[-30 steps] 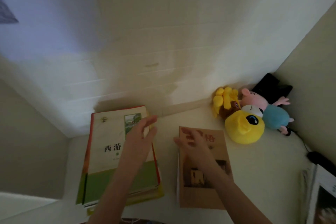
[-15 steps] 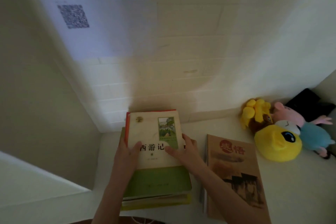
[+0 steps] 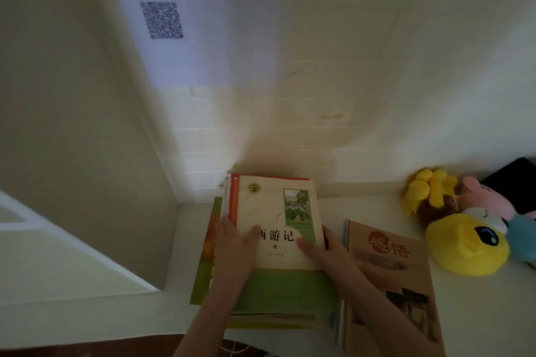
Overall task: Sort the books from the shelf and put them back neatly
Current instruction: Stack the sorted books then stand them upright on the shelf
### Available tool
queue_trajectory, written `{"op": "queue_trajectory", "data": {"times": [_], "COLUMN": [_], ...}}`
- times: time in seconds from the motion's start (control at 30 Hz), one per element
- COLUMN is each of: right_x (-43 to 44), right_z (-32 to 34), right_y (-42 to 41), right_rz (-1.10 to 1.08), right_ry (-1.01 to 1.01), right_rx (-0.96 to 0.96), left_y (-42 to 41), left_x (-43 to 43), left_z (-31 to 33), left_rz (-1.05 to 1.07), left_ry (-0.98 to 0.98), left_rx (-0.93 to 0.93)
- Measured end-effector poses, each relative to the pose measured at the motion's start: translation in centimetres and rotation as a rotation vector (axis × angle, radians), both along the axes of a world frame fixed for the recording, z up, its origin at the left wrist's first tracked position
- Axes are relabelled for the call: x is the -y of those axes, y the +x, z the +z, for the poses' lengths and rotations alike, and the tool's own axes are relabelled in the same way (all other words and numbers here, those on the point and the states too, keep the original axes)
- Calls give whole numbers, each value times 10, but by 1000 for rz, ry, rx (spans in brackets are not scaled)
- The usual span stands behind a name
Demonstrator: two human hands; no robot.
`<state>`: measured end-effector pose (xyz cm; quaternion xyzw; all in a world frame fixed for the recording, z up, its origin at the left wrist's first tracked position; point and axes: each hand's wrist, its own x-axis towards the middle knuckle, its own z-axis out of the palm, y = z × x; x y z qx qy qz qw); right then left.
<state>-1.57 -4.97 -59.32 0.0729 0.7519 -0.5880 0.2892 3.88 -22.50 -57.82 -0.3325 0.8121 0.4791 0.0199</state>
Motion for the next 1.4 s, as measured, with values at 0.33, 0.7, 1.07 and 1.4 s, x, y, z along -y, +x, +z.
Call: {"op": "queue_trajectory", "data": {"times": [0.33, 0.7, 1.07, 1.4], "right_x": [-28, -26, -23, -23], "right_z": [-13, -11, -3, 6], "right_y": [-6, -8, 2, 10], "right_rz": [-99, -107, -92, -175], "right_ry": [-209, -172, -167, -210], "right_rx": [208, 204, 159, 123], "left_y": [-4, 9, -7, -6], "left_x": [-13, 31, 16, 12], "left_z": [-6, -9, 0, 7], "left_rz": [-97, 145, 204, 184], "left_ry": [-44, 213, 343, 372], "left_rx": [51, -140, -60, -134]}}
